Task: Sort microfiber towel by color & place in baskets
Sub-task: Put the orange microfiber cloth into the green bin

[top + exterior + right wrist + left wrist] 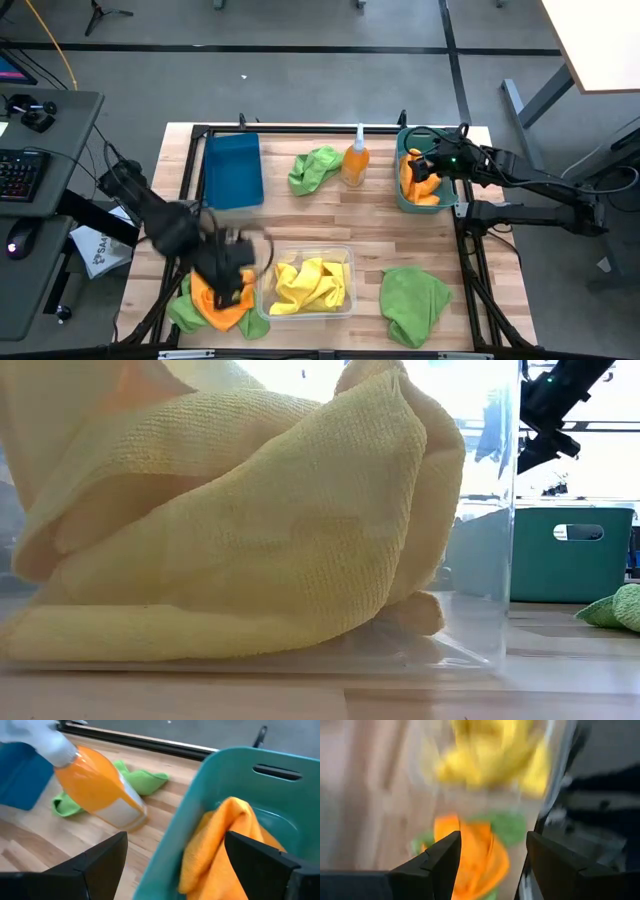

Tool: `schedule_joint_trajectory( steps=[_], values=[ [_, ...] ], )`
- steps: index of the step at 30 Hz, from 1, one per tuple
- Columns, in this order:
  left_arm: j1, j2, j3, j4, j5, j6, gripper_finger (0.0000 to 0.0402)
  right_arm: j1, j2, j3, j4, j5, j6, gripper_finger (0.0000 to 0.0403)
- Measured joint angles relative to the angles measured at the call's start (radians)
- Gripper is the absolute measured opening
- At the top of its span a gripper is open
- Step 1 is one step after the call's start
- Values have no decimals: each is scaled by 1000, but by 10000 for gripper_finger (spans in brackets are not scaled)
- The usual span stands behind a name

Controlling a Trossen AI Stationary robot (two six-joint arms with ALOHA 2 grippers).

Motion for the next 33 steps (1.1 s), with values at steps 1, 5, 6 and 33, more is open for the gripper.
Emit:
schedule_joint_trajectory(
  steps=[1,5,6,33],
  values=[
    [-32,-1,-61,28,19,-35,213,0,0,0,7,-2,-1,330],
    [-132,-21,-274,111,108,-239,213,0,0,0,17,-9,1,330],
    [-146,-33,-315,120,118,-304,213,0,0,0,16,-16,1,330],
    [-88,-110,-678,372,118,-731,19,0,1,0,8,-19,1,330]
  ],
)
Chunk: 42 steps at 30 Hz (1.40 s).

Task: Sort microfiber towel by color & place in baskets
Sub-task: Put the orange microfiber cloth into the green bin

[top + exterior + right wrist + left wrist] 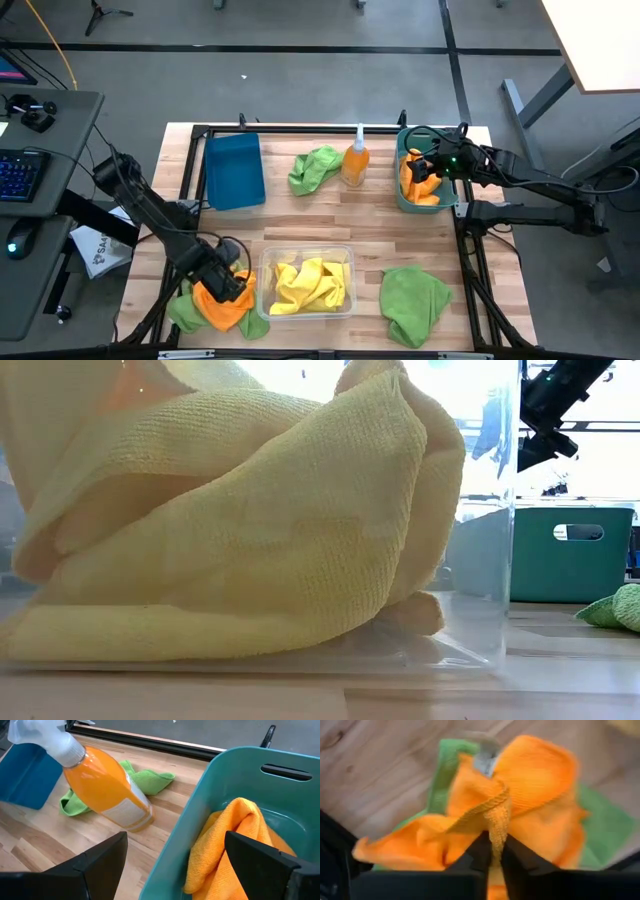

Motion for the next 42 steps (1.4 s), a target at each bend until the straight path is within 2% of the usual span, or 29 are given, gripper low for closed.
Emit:
schedule_joint_trajectory(
  steps=[3,6,8,12,14,17,20,23,26,28,32,37,42],
  values=[
    [6,-25,94,-106,-12,36,8,0,0,0,0,0,6,330],
    [24,-70,264,-305,-104,40,3,0,0,0,7,-3,23,330],
    [41,-95,408,-438,-244,43,1,0,0,0,32,-8,35,330],
    [89,-106,706,-591,-643,153,1,0,-2,0,131,-38,35,330],
    [133,-103,820,-563,-817,310,1,0,-3,0,207,-79,34,330],
    [243,-82,933,-441,-933,614,1,0,-9,0,345,-165,34,330],
    [379,-51,966,-217,-918,942,0,0,-19,0,495,-284,35,330],
    [506,-12,966,48,-828,1237,0,0,-28,0,643,-426,47,330],
    [613,40,966,311,-702,1444,0,4,-35,0,749,-546,54,330],
    [670,80,966,465,-617,1536,0,21,-37,0,794,-586,54,330],
    [755,153,966,611,-495,1566,0,83,-33,0,840,-555,24,330],
    [808,225,966,643,-425,1514,0,191,-11,0,860,-360,-81,330],
    [826,272,966,732,-351,1479,0,288,73,0,860,-210,-184,330]
  ],
)
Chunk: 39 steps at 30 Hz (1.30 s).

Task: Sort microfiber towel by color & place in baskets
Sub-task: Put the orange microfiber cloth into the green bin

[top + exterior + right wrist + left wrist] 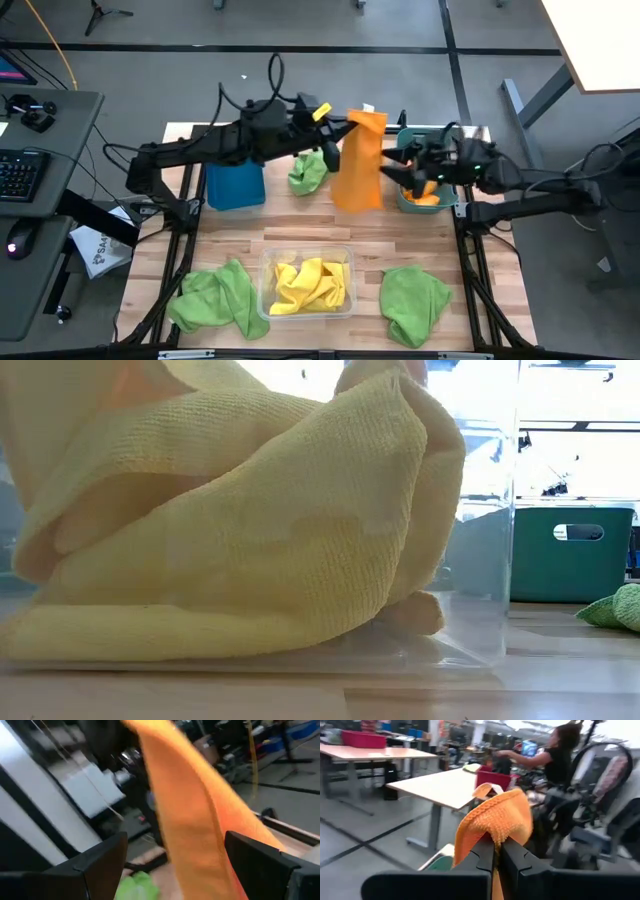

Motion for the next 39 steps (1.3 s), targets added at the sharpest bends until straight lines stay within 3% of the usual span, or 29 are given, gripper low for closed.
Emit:
schedule_joint_trajectory(
  steps=[7,17,22,24,26,30,31,34,39],
  values=[
    [-12,31,0,34,103,-14,0,53,121,0,64,180,-106,330],
    [-37,22,1,98,203,-28,0,119,237,0,298,207,-308,330],
    [-37,26,1,97,223,-32,0,155,289,0,379,180,-333,320],
    [-37,26,1,96,223,-45,0,166,298,0,393,183,-315,291],
    [-36,26,1,99,223,-50,3,174,301,0,402,186,-297,237],
    [-34,26,1,92,223,-51,26,180,293,0,408,183,-269,57],
    [-34,26,1,87,223,-51,35,179,288,0,407,173,-267,30],
    [-34,10,1,0,223,-48,71,177,252,0,381,161,-246,24],
    [-35,-81,1,-335,145,-9,137,177,98,0,159,226,-276,8]
  ],
)
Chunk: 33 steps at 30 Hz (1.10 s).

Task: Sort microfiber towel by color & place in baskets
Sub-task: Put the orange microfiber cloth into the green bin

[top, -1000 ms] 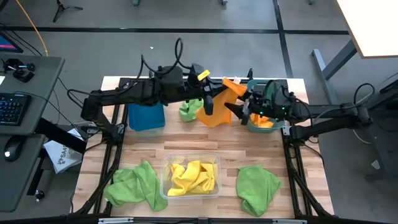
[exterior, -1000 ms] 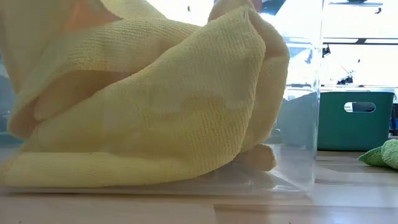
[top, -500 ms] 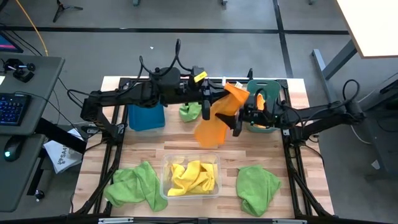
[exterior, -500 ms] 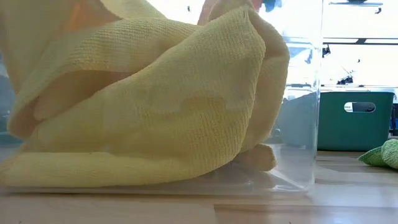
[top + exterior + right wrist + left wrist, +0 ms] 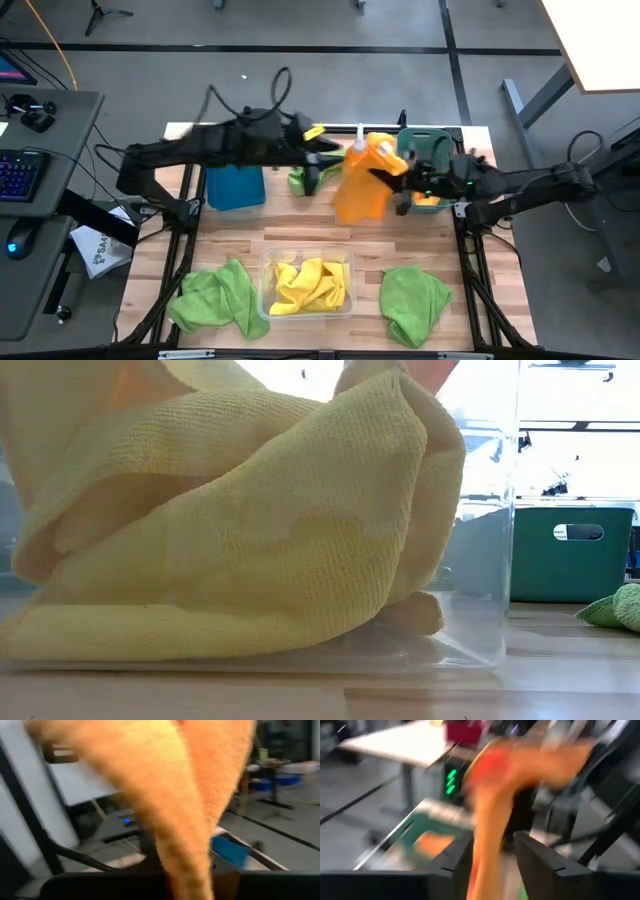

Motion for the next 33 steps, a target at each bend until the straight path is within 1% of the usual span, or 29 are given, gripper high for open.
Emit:
schedule_joint_trajectory(
  steps=[3,5,7,8,10,11,13,15,18,21,24,26,30,33],
  values=[
    [0,-71,0,-247,-85,-27,163,0,-130,0,-200,132,-13,4],
    [-1,-116,-14,-393,-144,-78,171,-5,-217,0,-311,252,-19,4],
    [-8,-165,-38,-496,-198,-139,174,-23,-295,0,-388,382,-23,3],
    [-16,-191,-57,-518,-228,-165,174,-35,-325,0,-407,443,-32,2],
    [-42,-253,-115,-508,-289,-200,174,-67,-371,0,-410,538,-70,2],
    [-58,-280,-149,-490,-317,-210,174,-84,-384,1,-407,568,-99,2],
    [-95,-338,-231,-411,-364,-217,175,-125,-396,2,-420,610,-155,1],
    [-137,-388,-326,-313,-398,-219,175,-167,-386,2,-478,637,-160,1],
    [-204,-447,-475,-119,-414,-218,175,-241,-339,2,-638,632,-64,1],
    [-267,-481,-610,58,-415,-230,175,-321,-274,0,-836,558,90,1],
    [-325,-491,-704,174,-414,-263,175,-394,-208,-1,-977,472,189,1],
    [-360,-491,-735,204,-415,-284,175,-435,-175,-1,-998,405,218,1],
    [-411,-492,-750,217,-424,-331,175,-513,-131,-1,-939,278,225,0],
    [-439,-492,-750,230,-428,-332,175,-605,-101,-1,-991,211,323,0]
  ],
)
